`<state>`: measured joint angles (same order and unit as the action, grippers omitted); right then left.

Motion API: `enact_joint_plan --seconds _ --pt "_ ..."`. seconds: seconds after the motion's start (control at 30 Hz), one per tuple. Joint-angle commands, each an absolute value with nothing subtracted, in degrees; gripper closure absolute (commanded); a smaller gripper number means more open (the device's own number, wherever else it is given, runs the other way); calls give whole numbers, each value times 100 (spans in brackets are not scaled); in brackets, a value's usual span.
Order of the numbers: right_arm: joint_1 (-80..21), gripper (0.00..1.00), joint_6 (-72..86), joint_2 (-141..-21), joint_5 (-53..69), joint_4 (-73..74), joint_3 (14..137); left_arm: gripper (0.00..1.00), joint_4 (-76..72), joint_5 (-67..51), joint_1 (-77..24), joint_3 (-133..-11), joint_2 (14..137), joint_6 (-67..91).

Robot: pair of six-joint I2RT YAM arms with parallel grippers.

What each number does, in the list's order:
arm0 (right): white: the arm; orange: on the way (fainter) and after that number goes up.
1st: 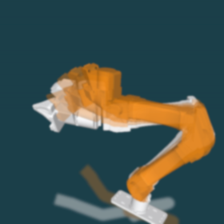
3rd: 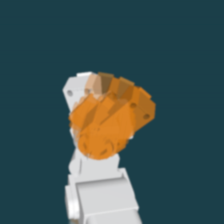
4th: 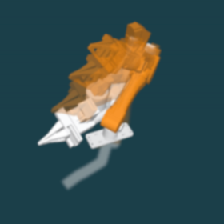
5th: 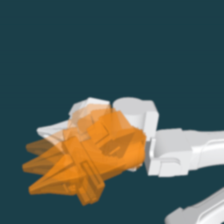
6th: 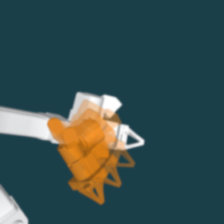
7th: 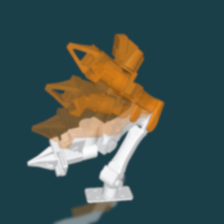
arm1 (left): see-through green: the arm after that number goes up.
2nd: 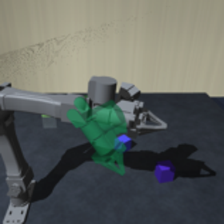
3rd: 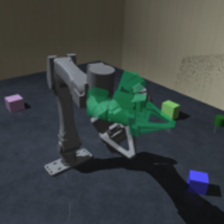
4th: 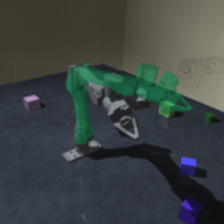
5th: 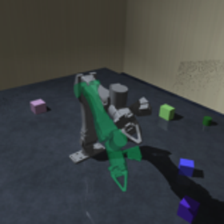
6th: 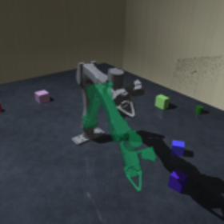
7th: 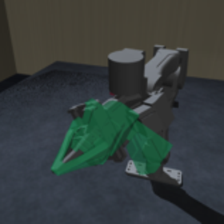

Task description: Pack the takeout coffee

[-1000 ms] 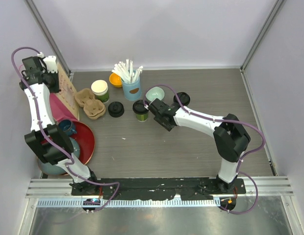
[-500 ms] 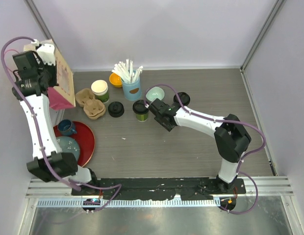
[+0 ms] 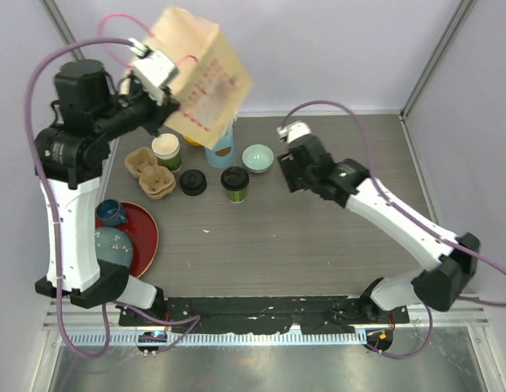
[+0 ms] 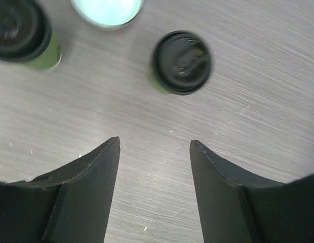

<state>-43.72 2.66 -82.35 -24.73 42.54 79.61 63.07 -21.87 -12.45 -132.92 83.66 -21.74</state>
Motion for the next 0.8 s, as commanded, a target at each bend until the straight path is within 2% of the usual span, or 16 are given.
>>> enact_joint_plan --seconds 0.0,0.13,0.27,0.43,0.6,0.77 --pt "-3336 35 949 -7209 -2285 3973 8052 100 7540 -2865 -2449 -13492 8534 -2670" --pt "-2191 34 1020 -6698 -1899 3955 8007 100 7839 -2374 -4125 -13113 8394 -2962" --pt "-1662 33 993 -6469 -1828 4016 8007 100 8164 -2372 -4972 -12938 8358 -3347" --pt "-1205 31 915 -6284 -1855 4017 7937 100 8148 -2627 -5335 -11850 8376 -3568" --pt "-1160 31 835 -6267 -1574 3990 7928 100 7700 -3119 -5352 -10560 8201 -3972" --pt "-1151 31 712 -6258 -1100 3903 7849 100 7190 -3112 -5344 -9687 8068 -4113"
